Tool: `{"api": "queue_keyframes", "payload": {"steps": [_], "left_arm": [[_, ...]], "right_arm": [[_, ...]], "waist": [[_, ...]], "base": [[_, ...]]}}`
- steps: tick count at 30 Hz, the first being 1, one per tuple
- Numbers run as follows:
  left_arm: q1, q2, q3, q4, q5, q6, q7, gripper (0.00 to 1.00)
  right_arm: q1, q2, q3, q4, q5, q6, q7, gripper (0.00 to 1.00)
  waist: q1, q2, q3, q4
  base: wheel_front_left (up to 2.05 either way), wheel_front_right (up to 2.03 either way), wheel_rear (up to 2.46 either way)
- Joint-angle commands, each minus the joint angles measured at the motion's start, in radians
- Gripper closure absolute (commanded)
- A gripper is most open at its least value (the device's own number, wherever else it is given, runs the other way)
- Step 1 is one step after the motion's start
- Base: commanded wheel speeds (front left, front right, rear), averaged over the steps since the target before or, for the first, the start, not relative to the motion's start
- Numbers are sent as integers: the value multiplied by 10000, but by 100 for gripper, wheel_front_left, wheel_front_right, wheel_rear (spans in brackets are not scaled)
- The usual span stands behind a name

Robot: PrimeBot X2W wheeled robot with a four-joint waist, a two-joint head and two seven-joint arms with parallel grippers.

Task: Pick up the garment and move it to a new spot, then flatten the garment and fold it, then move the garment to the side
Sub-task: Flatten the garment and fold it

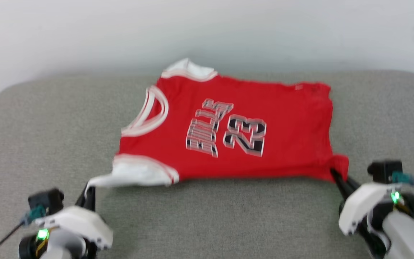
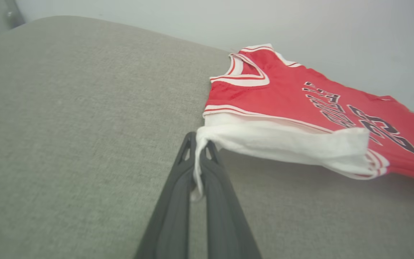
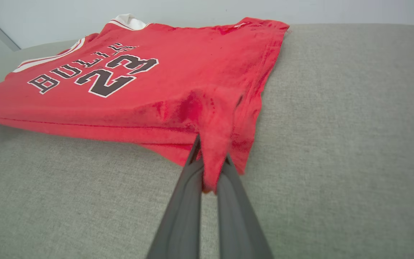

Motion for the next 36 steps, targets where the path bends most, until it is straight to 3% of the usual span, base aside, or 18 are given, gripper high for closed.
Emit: {"api": "queue_keyframes", "payload": {"steps": [1,9,14,23,26,36], "left_arm": [[1007,221,117,-1108,-102,513,463,100],[4450,740,293,-6322,-120,2581,2294,100],[4881,1008,264,-8196,85,3131,2901,100],[3196,929,-261,-7436,-84,2557,3453,100],[1889,747,-375,-6181,-253,2021,3419,100],[-906,353,-682,-2845,-458,954,3391,100]], "right_arm": [[727,-160,-163,-238,20,-17,2,100],[3029,-610,-1319,-1950,-345,-17,814,100],[3943,-479,-2516,-3388,-785,-17,2030,100],[3810,231,-3986,-5057,-1999,-13,4566,100],[3351,429,-4208,-5429,-2405,-13,5436,100],[1966,563,-3931,-5021,-2647,-11,5780,100]], "waist": [[3,-1,-575,89],[3,-1,-1052,203],[3,-1,-1003,244],[3,-1,-229,89],[3,-1,476,7],[3,-1,1817,-240]], "base": [[0,0,0],[0,0,0],[0,0,0],[0,0,0],[0,0,0],[0,0,0]]}}
